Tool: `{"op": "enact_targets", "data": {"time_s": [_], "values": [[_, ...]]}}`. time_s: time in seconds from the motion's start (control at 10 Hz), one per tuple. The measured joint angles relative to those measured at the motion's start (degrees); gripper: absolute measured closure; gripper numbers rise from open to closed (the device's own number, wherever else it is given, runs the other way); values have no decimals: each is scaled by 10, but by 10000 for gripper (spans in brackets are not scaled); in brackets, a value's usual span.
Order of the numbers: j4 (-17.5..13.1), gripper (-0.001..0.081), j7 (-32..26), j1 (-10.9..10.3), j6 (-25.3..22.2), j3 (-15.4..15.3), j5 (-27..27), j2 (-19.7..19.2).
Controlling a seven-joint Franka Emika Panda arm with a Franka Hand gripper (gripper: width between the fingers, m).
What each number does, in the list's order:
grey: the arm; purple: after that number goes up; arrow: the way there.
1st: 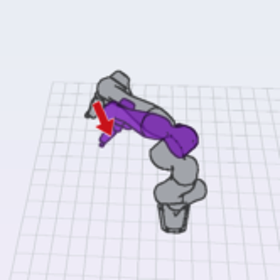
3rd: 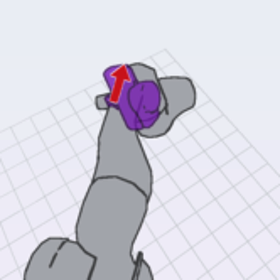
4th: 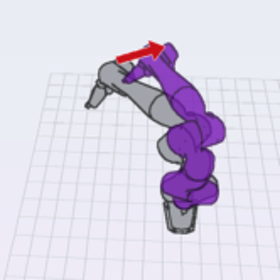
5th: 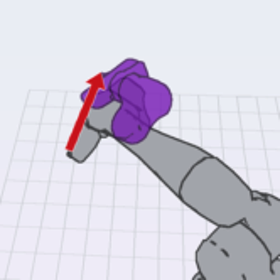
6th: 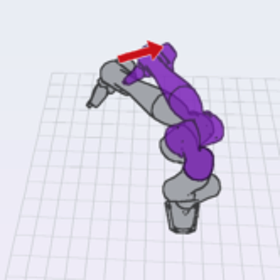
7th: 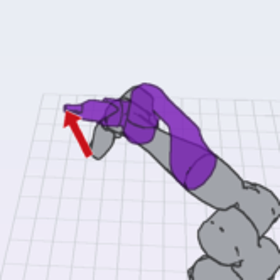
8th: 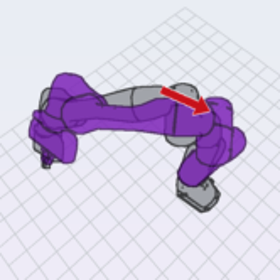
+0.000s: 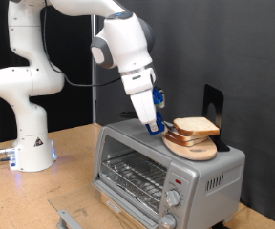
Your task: Make a piece of toast with the oven
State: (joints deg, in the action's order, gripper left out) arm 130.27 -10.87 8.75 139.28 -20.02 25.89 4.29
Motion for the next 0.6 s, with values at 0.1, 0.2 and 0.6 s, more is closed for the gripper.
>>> {"op": "enact_targets", "data": {"time_s": [0.1, 0.2, 0.6], "values": [[3, 478, -19, 0, 6, 0, 23, 0], [7, 478, -43, 0, 21, 0, 54, 1], [30, 495, -123, 1, 63, 5, 163, 12]]}}
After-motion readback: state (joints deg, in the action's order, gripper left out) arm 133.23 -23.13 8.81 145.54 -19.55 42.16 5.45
